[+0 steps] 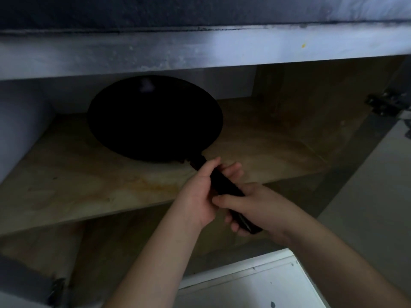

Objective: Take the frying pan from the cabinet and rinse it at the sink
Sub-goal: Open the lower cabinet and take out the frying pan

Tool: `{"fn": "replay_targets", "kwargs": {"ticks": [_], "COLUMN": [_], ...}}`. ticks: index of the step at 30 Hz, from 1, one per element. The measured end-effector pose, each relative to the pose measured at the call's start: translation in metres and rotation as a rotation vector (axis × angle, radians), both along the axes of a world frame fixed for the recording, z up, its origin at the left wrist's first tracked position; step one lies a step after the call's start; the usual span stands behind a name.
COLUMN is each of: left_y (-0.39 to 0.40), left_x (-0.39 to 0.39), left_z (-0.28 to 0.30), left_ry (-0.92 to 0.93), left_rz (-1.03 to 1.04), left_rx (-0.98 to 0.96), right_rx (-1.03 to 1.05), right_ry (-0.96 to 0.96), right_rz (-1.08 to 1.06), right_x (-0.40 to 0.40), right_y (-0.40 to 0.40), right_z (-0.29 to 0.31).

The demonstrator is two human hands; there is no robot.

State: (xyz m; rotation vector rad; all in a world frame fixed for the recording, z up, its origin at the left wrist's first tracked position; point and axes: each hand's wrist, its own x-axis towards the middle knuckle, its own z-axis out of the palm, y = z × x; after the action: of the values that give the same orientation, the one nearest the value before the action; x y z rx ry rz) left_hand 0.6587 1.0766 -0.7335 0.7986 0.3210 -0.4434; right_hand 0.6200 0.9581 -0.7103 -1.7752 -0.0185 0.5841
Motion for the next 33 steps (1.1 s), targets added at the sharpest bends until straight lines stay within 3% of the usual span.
{"fn": "replay_targets", "kwargs": {"ticks": [7,14,18,24,28,33], "left_y": [0.004,0.008,0.005,0.006,0.009,0.009], "left_x": [-0.015,-0.022,-0.020,-0.020,-0.021,-0.022], "left_z": [-0.009,-0.018,-0.024,-0.029,-0.031,-0.033], "left_ry": [0.080,0.086,0.128,0.135,0.119,0.102], "left_rz": [0.022,0.057,0.094,-0.004,-0.030,-0.019], "left_rx": [-0.177,-0.138,-0.174,-0.161,-0.088,-0.084], "right_rx": [0.176,0.138,0.164,0.542,0.580,0.861], "right_ry": [0.199,0.095,0.163,0.567,0.643,0.779], "right_rz": [-0.055,-0.094,-0.087,-0.022,0.145,0.235], "right_x": [-0.028,-0.047,-0.048,-0.046,-0.039,-0.033], "right_y": [0.007,0.016,0.011,0.012,0.006,0.007], "right_z": [-0.018,-0.040,-0.050,-0.049,-0.059,-0.079]}}
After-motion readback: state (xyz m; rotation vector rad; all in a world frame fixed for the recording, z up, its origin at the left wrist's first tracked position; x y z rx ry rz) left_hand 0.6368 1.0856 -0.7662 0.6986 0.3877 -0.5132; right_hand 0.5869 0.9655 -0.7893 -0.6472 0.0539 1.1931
